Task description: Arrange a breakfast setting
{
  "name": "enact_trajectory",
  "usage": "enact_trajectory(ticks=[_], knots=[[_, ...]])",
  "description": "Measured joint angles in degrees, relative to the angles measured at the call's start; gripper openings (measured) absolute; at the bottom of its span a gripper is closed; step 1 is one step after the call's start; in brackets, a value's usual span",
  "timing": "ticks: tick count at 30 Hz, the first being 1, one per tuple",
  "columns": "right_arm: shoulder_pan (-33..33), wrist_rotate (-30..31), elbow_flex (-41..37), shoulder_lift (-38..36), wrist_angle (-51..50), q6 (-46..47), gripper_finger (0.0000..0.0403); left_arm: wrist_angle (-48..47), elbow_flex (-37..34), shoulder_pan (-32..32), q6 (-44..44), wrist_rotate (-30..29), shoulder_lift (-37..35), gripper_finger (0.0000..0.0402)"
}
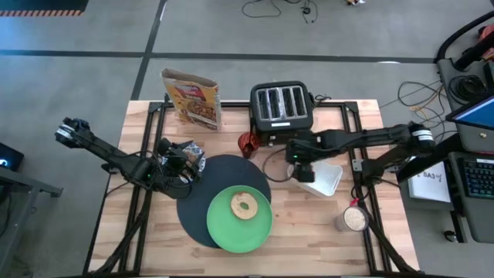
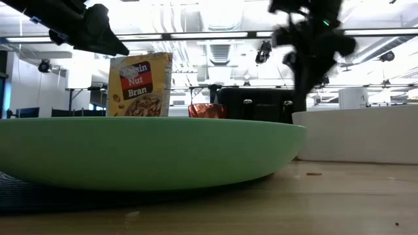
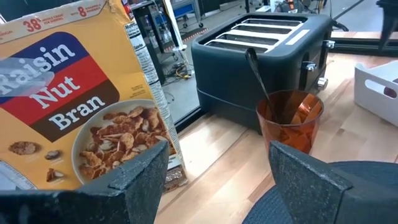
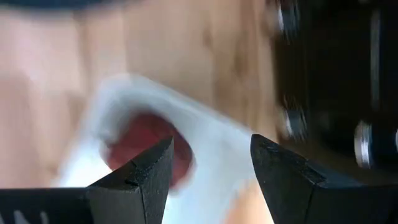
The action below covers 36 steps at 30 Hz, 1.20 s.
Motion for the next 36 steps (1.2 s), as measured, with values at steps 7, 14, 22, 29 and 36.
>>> enact_trajectory(ticks=[7,14,22,29,36], knots=[[0.1,-1.9,-8.3,-6.3,-0.9,4.8,0.0203,0.0,0.0,0.1,2.0,-0.1,0.0,0.0259],[0.1,-7.6,-12.6,-8.3,-0.6,7.6,0.0203,0.0,0.0,0.1,2.1,-1.4,-0.1,0.0259],[0.1,-7.9,-15.9,-6.9,2.1,5.3,0.0203,0.0,0.0,0.1,2.1,-1.4,-0.5,0.0259],[0.1,-7.4,-15.4,-3.8,7.4,0.3,0.0203,0.0,0.0,0.5,2.0,-1.4,-0.6,0.0259],[0.1,-7.2,-13.3,2.9,7.2,0.5,0.0207,0.0,0.0,0.7,2.0,-1.4,-0.6,0.0259]])
